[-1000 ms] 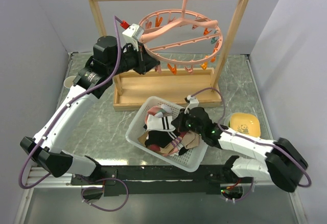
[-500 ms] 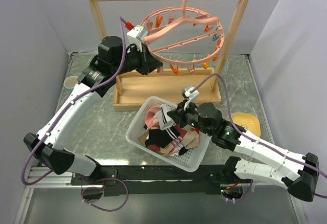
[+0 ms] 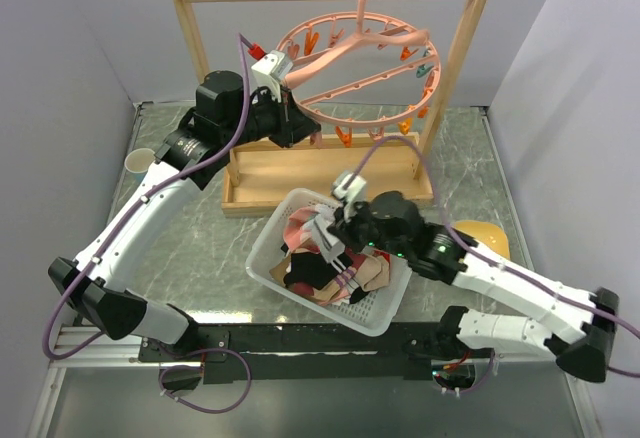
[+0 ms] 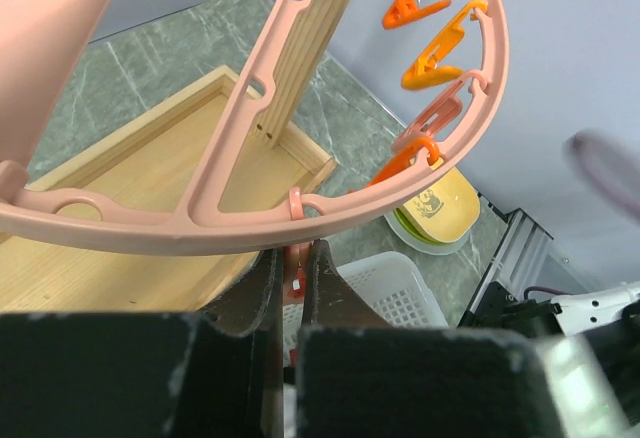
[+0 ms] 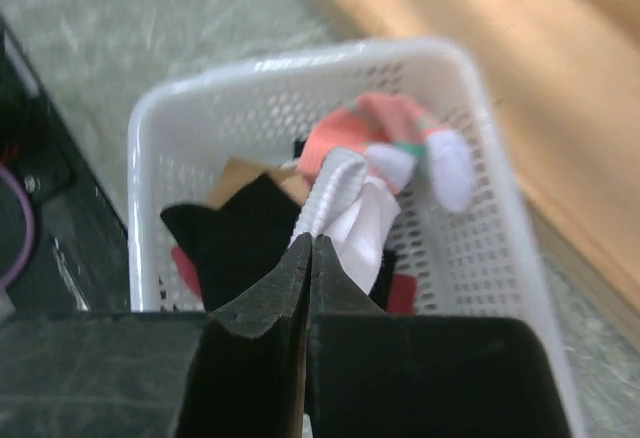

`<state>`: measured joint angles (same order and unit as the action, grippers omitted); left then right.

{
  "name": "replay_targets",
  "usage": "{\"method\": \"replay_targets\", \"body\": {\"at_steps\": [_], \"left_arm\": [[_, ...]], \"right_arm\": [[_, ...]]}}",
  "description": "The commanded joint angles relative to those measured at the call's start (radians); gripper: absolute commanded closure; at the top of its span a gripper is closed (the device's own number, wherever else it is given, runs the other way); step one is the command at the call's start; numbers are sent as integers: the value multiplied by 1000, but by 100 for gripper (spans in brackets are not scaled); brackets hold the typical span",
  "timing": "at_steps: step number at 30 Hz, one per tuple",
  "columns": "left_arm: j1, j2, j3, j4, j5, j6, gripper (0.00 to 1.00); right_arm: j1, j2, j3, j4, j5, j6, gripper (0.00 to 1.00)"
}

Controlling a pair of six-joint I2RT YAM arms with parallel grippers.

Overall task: Clip the socks to the hanger
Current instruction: Adjust the sock in the bin.

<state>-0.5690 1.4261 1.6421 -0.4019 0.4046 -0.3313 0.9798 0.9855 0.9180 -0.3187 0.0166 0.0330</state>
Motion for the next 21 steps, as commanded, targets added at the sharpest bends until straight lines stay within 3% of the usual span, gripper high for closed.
{"method": "replay_targets", "body": {"at_steps": [1, 8, 12, 15, 21], "left_arm": [[-6, -29, 16, 6, 34, 3, 98], [-6, -44, 5, 0, 28, 15, 98], [-8, -49, 5, -3, 25, 18, 98], [-6, -50, 4, -3, 25, 21, 98], [-8, -59, 1, -6, 20, 23, 98]], "right_arm": [[78, 146, 10, -17, -83, -44, 100], [148, 300, 88, 41, -55, -62, 94], [148, 338, 128, 29, -30, -71, 56], [148, 334, 145, 50, -30, -65, 43], [148, 316, 203, 32, -20, -56, 39]]}}
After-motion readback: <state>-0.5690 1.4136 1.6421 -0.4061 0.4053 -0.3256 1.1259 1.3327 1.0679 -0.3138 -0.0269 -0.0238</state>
